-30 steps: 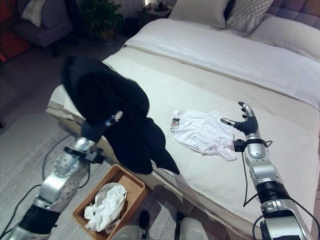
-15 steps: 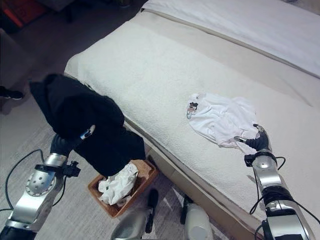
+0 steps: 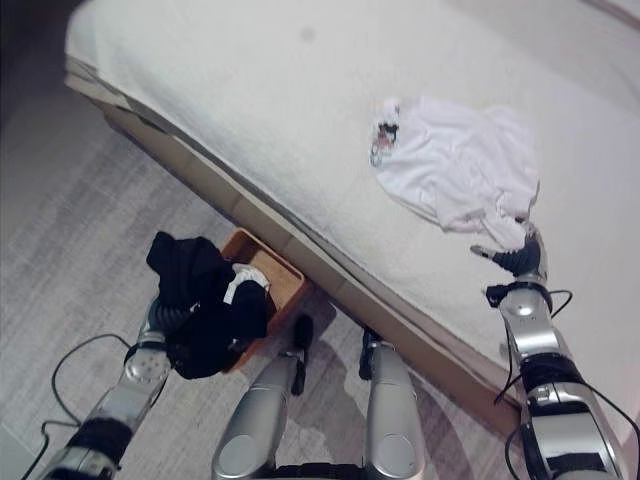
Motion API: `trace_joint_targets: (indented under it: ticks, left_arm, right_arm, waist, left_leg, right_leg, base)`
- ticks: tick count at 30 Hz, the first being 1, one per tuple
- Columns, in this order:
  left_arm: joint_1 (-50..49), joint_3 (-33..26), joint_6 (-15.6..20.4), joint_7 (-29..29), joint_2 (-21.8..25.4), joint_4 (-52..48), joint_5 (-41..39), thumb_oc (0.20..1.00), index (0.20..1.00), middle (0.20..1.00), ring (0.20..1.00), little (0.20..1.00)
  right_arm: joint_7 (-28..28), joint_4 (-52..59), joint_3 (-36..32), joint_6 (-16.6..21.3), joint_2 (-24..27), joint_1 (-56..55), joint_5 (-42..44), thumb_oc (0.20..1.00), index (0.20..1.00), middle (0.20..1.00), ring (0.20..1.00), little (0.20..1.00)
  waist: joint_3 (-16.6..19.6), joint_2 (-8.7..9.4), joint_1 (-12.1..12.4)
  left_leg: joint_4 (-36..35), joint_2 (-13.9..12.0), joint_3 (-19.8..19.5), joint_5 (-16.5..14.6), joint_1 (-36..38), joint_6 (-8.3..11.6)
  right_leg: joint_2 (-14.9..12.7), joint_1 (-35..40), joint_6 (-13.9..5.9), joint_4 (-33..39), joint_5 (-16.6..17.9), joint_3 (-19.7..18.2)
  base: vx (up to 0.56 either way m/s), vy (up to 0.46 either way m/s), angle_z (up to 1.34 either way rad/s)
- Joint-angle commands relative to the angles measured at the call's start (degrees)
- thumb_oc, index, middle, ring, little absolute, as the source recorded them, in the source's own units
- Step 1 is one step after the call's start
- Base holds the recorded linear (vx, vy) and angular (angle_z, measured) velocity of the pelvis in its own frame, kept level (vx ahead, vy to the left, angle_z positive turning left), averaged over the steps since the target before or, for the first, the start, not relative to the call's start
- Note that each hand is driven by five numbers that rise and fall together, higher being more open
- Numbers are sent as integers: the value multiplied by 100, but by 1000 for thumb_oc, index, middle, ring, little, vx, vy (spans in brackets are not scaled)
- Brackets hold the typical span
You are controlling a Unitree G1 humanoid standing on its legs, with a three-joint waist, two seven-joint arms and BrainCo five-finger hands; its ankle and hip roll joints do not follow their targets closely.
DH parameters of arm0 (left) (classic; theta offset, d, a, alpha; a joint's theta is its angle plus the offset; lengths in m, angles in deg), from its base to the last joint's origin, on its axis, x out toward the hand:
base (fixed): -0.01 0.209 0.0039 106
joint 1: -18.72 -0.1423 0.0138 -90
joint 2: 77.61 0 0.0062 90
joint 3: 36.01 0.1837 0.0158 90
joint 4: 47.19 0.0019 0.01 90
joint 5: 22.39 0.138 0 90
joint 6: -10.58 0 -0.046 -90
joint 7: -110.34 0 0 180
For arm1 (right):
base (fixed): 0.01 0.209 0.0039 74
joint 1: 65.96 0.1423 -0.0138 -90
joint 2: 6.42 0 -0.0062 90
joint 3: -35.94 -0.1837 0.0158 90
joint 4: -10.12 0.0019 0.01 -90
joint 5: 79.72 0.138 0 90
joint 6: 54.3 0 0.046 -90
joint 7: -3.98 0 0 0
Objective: Pick up clothes into the bucket
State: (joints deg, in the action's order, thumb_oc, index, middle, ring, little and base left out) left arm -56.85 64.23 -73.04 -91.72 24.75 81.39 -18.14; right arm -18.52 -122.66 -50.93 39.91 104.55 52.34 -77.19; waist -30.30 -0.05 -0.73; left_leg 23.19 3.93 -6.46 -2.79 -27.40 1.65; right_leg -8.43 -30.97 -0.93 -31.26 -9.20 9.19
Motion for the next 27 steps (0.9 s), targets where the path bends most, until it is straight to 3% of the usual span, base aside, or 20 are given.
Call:
trace_joint_targets:
  ticks: [1,4,7,13,14,22,27]
  left_arm:
    - [-19,-200,32,-622,503,-26,289,200,200,200,200,200]
    - [67,-193,-9,-694,617,111,325,200,200,200,200,200]
    - [103,-218,-69,-838,772,248,302,200,200,200,200,200]
    - [233,-350,-141,-960,894,545,69,200,200,200,200,200]
    - [240,-372,-165,-997,911,565,68,1000,1000,1000,1000,1000]
    - [235,-429,-315,-904,1068,582,-54,1000,1000,1000,1000,1000]
    - [47,-513,-187,-848,997,550,-400,1000,1000,1000,1000,1000]
  right_arm:
    - [-462,341,63,394,405,191,351,1000,1000,1000,1000,1000]
    - [-567,472,66,459,560,328,409,1000,1000,1000,1000,1000]
    - [-825,803,48,616,883,528,485,1000,1000,1000,1000,1000]
    - [-1091,997,142,712,1201,949,515,1000,1000,1000,1000,1000]
    - [-1123,960,180,717,1231,1042,518,1000,1000,1000,1000,1000]
    - [-1033,668,770,508,1750,1853,254,1000,1000,1000,1000,1000]
    - [-768,141,1403,362,2097,2581,250,1000,1000,1000,1000,1000]
  waist:
    - [51,235,-82]
    - [51,265,-113]
    - [51,335,-156]
    - [51,386,-202]
    - [51,386,-193]
    - [51,361,-125]
    - [51,306,1]
  left_leg:
    - [890,-119,111,-552,-445,-82]
    - [1145,-133,126,-609,-875,-88]
    - [1785,-152,160,-975,-1574,-117]
    - [2322,-173,210,-1131,-2399,-127]
    - [2348,-179,205,-1135,-2477,-126]
    - [2209,-167,197,-1059,-2687,-95]
    - [2073,-139,169,-980,-2712,-63]
  right_leg:
    - [-241,78,-383,12,115,-559]
    - [-215,-383,-371,-225,88,-628]
    - [-140,-1088,-373,-741,-178,-777]
    - [-97,-1913,-356,-1193,-293,-831]
    - [-91,-1987,-361,-1211,-286,-834]
    - [-134,-2210,-341,-1098,-233,-760]
    - [-177,-2238,-339,-1031,-199,-710]
  base:
    - [-48,24,-26]
    - [-51,40,-10]
    - [45,39,-13]
    - [-22,26,-17]
    - [0,0,0]
    - [-3,3,-1]
    - [2,-6,3]
